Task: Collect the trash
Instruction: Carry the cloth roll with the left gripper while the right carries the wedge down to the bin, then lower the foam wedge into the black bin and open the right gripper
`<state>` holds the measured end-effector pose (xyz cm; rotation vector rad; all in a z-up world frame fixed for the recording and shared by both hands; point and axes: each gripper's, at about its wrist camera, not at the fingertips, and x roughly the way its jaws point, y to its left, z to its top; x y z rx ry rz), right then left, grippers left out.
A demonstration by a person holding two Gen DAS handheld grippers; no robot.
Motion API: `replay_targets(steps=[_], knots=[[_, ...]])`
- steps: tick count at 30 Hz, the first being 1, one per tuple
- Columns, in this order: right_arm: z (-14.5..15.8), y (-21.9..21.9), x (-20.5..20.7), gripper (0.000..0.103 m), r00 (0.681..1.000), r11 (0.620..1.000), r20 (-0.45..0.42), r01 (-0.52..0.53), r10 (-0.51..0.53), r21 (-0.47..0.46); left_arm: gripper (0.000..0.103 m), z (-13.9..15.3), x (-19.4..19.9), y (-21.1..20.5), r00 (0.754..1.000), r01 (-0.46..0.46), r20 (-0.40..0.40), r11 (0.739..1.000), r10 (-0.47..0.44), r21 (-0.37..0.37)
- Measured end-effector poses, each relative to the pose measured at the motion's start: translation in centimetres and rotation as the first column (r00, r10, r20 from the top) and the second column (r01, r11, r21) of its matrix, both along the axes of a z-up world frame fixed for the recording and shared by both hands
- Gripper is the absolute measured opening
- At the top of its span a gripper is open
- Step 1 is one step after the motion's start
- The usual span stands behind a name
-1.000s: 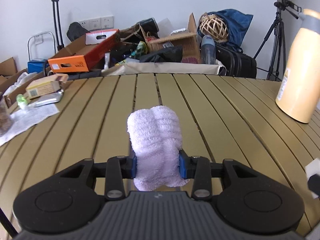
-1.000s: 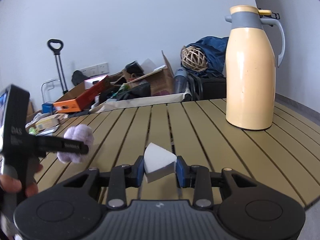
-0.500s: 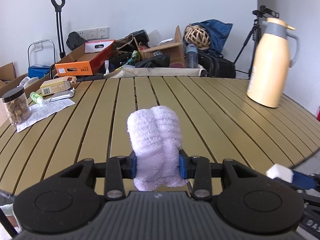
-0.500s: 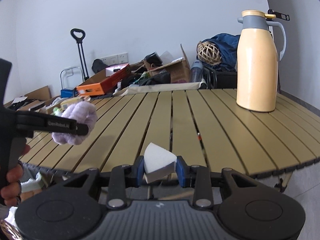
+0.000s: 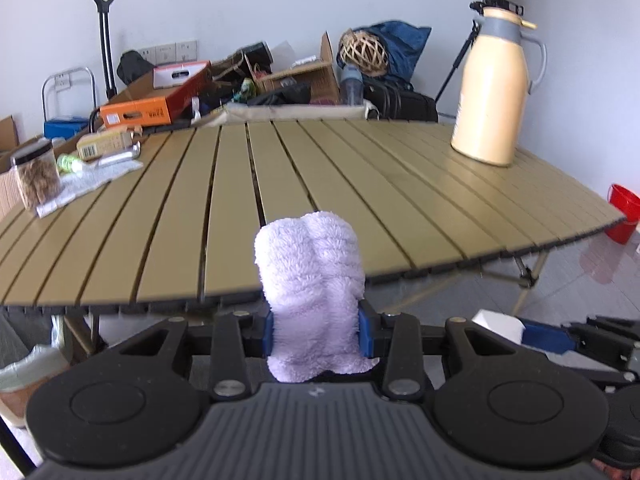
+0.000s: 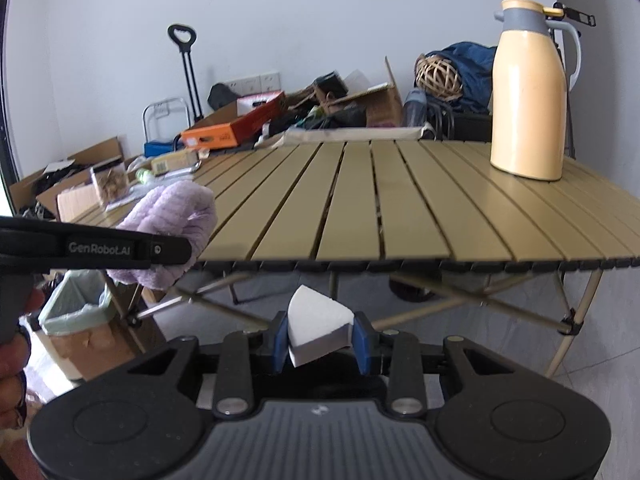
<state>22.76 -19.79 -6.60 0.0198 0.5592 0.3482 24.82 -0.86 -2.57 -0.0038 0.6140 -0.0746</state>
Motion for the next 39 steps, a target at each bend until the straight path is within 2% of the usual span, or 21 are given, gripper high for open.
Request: replay_targets(steps=[15,27,39], knots=[[-3.7,1.4,-2.3,0.032,0.993,0.998,-0.122,-0.014,0.006,-0.065,0.039,-5.6,-3.3,0.8,0.985,0.014,-0.174,1.0,-0.015,-0.009],[-6.4,2.2,-1.5,0.032,0.974,0.993,-0.228,-0.023,-0.003,-0.113,0.039,-9.9,-2.6,1.6,0.952,-0.008,-0.306,1.0,0.004,-0.01],[-8.7,3.5,-0.4,0.032,0.946,0.985,-0.323,-0.039,-0.017,-0.165,0.039,-13.1,-1.5,2.9,0.92,-0.056,-0.388,0.998,0.052,0.003]])
